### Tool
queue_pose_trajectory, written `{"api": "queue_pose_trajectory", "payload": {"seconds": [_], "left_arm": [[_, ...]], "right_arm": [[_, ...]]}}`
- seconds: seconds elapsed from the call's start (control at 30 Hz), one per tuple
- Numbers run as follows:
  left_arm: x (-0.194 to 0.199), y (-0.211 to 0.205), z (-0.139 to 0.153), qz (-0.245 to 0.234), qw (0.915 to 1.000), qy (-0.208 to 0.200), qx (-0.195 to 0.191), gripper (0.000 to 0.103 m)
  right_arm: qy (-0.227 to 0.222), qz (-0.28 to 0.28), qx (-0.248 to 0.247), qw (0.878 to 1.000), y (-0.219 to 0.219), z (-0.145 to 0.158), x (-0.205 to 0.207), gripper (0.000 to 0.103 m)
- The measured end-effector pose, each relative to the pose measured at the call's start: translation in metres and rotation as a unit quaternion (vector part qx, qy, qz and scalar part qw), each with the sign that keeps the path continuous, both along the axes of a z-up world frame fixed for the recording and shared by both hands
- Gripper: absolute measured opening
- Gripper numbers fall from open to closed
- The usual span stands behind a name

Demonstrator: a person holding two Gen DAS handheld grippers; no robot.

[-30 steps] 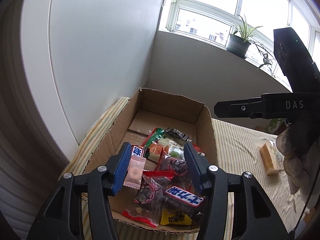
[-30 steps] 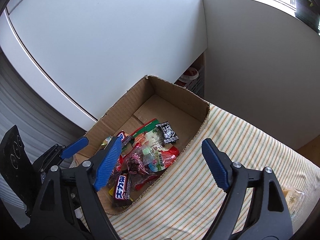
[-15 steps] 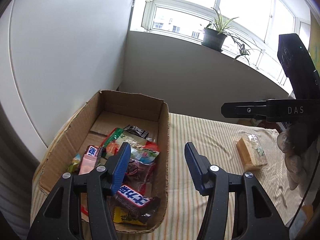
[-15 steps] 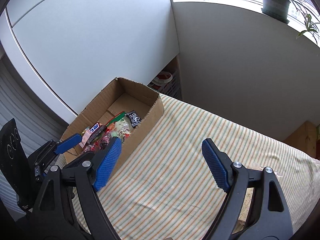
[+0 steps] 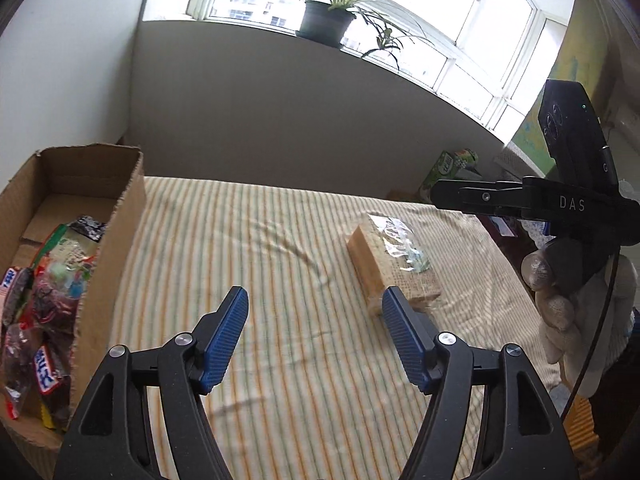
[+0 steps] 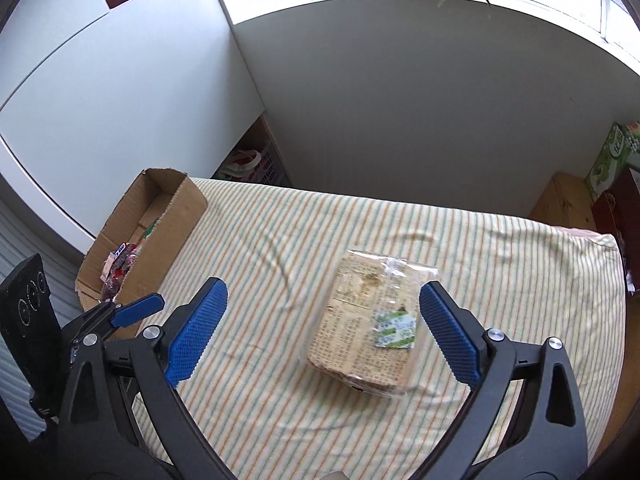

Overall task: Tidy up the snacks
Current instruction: 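Close both tools on the sides of the bagged bread loaf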

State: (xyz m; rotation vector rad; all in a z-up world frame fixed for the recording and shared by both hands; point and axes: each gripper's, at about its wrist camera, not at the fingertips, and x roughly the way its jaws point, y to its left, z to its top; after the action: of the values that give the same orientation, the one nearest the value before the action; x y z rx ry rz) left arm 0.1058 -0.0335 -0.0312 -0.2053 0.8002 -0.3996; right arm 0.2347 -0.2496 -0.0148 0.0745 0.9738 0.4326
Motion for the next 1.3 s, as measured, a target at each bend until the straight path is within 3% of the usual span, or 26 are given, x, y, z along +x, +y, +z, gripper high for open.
{"api": "queue_pose_trajectory", "payload": {"seconds": [0.33,0.57,0.83,0.93,1.3], "left_arm": [[0.036,-0.047,-0.028,-0.053,0.9952,0.059,-0.058,0.070],[0.055,-0.073,-0.041,-0.068,0.9926,0.084,-0.055,0.070],[0.060,-0.089,-0.047,-0.076,0.9925,0.090,-0.032,0.067],[0.059,-0.098,-0.046,-0.090,0.9917,0.086,-0.033,0.055],[0.050,-0.101,-0.040,-0.102,0.9923,0.069,-0.015,0.052]], "right_arm": [[0.065,-0.016,0.068,0.995,-0.053,-0.054,0.013,0.099],[0.094,-0.004,0.109,0.990,-0.056,-0.080,0.018,0.097],[0.114,0.003,0.117,0.987,-0.050,-0.096,0.021,0.074],[0.119,0.009,0.125,0.985,-0.050,-0.095,0.020,0.059],[0.115,0.013,0.119,0.986,-0.026,-0.091,0.020,0.052]]}}
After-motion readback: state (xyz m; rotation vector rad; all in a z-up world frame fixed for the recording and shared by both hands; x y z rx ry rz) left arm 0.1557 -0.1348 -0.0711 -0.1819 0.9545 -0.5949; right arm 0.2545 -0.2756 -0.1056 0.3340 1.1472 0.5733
